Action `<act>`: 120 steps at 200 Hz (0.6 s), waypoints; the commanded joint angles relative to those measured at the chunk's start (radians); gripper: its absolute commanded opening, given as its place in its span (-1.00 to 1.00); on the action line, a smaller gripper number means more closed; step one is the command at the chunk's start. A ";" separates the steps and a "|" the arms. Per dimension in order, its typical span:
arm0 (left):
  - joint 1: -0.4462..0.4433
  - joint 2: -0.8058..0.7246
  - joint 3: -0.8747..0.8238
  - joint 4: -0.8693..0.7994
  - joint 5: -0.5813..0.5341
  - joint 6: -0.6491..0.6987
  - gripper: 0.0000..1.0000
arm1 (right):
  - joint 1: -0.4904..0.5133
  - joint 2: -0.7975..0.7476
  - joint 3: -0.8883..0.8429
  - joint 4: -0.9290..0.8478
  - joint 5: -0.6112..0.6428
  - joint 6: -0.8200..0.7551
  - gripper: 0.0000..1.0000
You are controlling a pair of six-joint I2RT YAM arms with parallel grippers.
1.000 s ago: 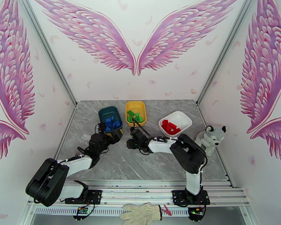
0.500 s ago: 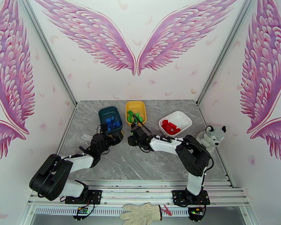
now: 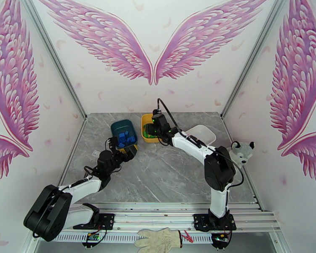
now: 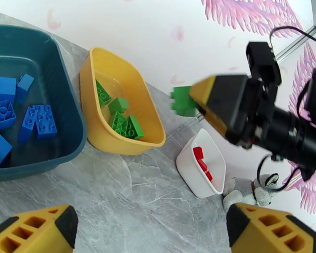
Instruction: Sort the legos into containers by color
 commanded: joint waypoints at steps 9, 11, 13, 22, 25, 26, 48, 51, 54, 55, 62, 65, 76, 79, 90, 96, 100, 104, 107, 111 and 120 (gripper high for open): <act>0.007 -0.075 -0.024 -0.078 -0.041 0.039 0.98 | -0.002 0.067 0.103 -0.141 0.031 -0.028 0.41; 0.006 -0.080 -0.026 -0.081 -0.044 0.041 0.97 | -0.002 0.066 0.102 -0.141 0.030 -0.028 0.42; 0.006 -0.084 -0.028 -0.084 -0.046 0.043 0.97 | -0.002 0.063 0.099 -0.140 0.029 -0.028 0.43; 0.006 -0.101 -0.033 -0.092 -0.056 0.048 0.98 | -0.001 0.047 0.078 -0.128 0.023 -0.028 0.48; 0.007 -0.108 -0.036 -0.095 -0.059 0.049 0.97 | 0.001 0.038 0.067 -0.122 0.019 -0.029 0.49; 0.008 -0.110 -0.037 -0.096 -0.060 0.050 0.97 | 0.000 0.035 0.062 -0.120 0.019 -0.031 0.49; 0.007 -0.162 -0.051 -0.120 -0.080 0.062 0.98 | 0.007 -0.063 -0.066 -0.064 0.023 -0.038 0.55; 0.007 -0.170 -0.053 -0.126 -0.084 0.064 0.98 | 0.007 -0.081 -0.088 -0.058 0.024 -0.038 0.56; 0.007 -0.180 -0.055 -0.132 -0.088 0.065 0.97 | 0.008 -0.097 -0.110 -0.050 0.026 -0.038 0.57; 0.007 -0.182 -0.055 -0.134 -0.089 0.066 0.98 | 0.009 -0.104 -0.118 -0.046 0.026 -0.039 0.57; 0.008 -0.207 -0.062 -0.146 -0.103 0.070 0.97 | 0.009 -0.160 -0.185 -0.020 0.026 -0.041 0.62; 0.009 -0.219 -0.066 -0.151 -0.109 0.069 0.97 | 0.010 -0.180 -0.210 -0.009 0.027 -0.044 0.63; 0.011 -0.266 -0.078 -0.169 -0.138 0.063 0.98 | 0.009 -0.253 -0.287 0.012 0.038 -0.048 0.69; 0.011 -0.279 -0.082 -0.176 -0.146 0.059 0.98 | 0.009 -0.275 -0.311 0.016 0.045 -0.049 0.71; 0.011 -0.333 -0.090 -0.195 -0.170 0.049 0.98 | 0.010 -0.356 -0.385 0.029 0.061 -0.060 0.78; 0.008 -0.362 -0.097 -0.200 -0.181 0.042 0.97 | 0.010 -0.400 -0.422 0.030 0.075 -0.066 0.81; 0.008 -0.382 -0.100 -0.206 -0.190 0.039 0.97 | 0.010 -0.430 -0.442 0.028 0.085 -0.069 0.82; 0.006 -0.400 -0.104 -0.210 -0.202 0.035 0.97 | 0.009 -0.459 -0.462 0.027 0.095 -0.073 0.83; 0.005 -0.416 -0.106 -0.215 -0.211 0.029 0.98 | 0.009 -0.482 -0.477 0.025 0.104 -0.075 0.84; 0.005 -0.435 -0.109 -0.220 -0.231 0.025 0.97 | 0.009 -0.508 -0.495 0.025 0.112 -0.078 0.85; 0.002 -0.471 -0.115 -0.230 -0.278 0.013 0.98 | 0.010 -0.586 -0.533 0.026 0.138 -0.083 0.87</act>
